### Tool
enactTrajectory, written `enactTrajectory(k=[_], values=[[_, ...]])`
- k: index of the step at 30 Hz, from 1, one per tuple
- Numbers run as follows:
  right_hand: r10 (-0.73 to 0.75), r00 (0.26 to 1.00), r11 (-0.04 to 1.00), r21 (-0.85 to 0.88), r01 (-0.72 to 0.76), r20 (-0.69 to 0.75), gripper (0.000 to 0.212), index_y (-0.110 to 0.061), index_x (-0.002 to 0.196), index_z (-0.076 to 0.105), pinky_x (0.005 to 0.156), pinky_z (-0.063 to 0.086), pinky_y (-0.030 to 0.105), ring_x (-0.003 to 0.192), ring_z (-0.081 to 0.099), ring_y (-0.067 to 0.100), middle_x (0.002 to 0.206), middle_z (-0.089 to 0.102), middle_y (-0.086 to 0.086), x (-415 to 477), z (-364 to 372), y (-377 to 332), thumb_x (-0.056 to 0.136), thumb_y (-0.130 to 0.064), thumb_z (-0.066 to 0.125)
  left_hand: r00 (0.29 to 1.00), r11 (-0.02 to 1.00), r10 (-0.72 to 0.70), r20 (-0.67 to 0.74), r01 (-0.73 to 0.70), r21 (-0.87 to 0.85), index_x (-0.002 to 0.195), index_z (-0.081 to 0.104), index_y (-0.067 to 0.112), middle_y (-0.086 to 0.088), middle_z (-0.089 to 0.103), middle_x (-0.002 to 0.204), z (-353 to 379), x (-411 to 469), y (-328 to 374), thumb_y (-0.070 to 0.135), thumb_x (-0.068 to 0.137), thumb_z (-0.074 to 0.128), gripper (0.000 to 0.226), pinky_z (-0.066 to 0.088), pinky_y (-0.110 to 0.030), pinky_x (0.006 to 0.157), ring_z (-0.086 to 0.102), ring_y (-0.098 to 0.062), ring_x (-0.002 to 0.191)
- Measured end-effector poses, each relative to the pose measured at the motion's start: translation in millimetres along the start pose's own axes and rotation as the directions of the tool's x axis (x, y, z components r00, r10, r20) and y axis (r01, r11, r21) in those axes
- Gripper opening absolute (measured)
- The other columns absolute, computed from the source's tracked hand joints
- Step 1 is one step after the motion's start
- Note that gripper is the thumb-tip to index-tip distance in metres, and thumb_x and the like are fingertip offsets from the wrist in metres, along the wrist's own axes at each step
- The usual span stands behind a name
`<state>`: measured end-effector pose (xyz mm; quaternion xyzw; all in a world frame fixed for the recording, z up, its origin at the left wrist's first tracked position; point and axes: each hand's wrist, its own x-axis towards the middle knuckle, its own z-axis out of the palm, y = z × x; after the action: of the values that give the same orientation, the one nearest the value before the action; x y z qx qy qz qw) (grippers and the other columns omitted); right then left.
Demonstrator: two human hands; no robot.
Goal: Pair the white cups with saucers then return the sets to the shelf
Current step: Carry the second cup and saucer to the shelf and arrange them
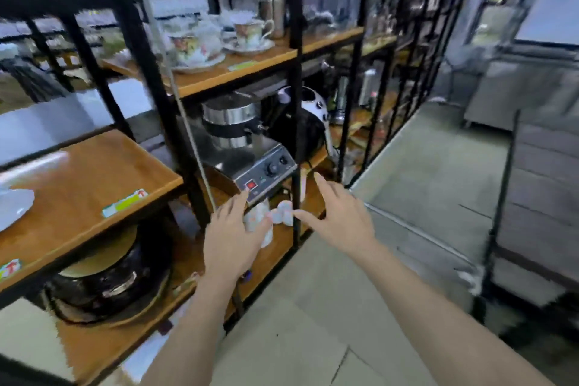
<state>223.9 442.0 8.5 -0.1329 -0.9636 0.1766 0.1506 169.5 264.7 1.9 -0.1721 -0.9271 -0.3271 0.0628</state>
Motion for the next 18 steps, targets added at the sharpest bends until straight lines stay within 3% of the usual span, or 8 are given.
enactTrajectory(k=[3, 8, 14, 18], values=[[0.144, 0.987, 0.987, -0.058, -0.148, -0.072, 0.082, -0.025, 0.149, 0.019, 0.102, 0.033, 0.043, 0.129, 0.044, 0.027, 0.141, 0.046, 0.007, -32.1, -36.6, 63.3, 0.083, -0.064, 0.046, 0.988, 0.994, 0.107, 0.108, -0.107, -0.01, 0.146, 0.032, 0.019, -0.008, 0.038, 0.152, 37.5, -2.3, 60.2, 0.048, 0.088, 0.052, 0.068, 0.023, -0.037, 0.113, 0.032, -0.025, 0.14], [0.339, 0.918, 0.925, -0.106, -0.365, -0.205, 0.081, -0.025, 0.148, 0.021, 0.097, 0.035, 0.039, 0.123, 0.049, 0.027, 0.132, 0.052, 0.008, -92.5, -94.9, 173.8, 0.082, -0.065, 0.045, 0.93, 0.959, 0.284, 0.233, -0.272, -0.084, 0.143, 0.038, 0.023, -0.005, 0.047, 0.144, 113.1, -18.9, 159.7, 0.061, 0.081, 0.052, 0.074, 0.034, -0.041, 0.108, 0.041, -0.027, 0.132], [0.53, 0.791, 0.805, -0.112, -0.583, -0.305, 0.079, -0.024, 0.149, 0.017, 0.102, 0.033, 0.039, 0.127, 0.045, 0.025, 0.141, 0.046, 0.006, -170.2, -163.8, 314.9, 0.085, -0.063, 0.044, 0.807, 0.885, 0.466, 0.363, -0.426, -0.189, 0.145, 0.036, 0.022, -0.007, 0.044, 0.147, 222.8, -54.7, 303.9, 0.052, 0.084, 0.057, 0.071, 0.027, -0.037, 0.11, 0.037, -0.026, 0.135], [0.648, 0.678, 0.687, -0.12, -0.717, -0.346, 0.08, -0.023, 0.149, 0.016, 0.102, 0.033, 0.04, 0.128, 0.044, 0.026, 0.144, 0.043, 0.007, -228.5, -205.2, 400.8, 0.086, -0.063, 0.043, 0.709, 0.832, 0.555, 0.435, -0.476, -0.286, 0.144, 0.038, 0.022, -0.007, 0.045, 0.146, 288.9, -90.1, 392.2, 0.059, 0.077, 0.055, 0.079, 0.029, -0.036, 0.108, 0.04, -0.028, 0.134]])
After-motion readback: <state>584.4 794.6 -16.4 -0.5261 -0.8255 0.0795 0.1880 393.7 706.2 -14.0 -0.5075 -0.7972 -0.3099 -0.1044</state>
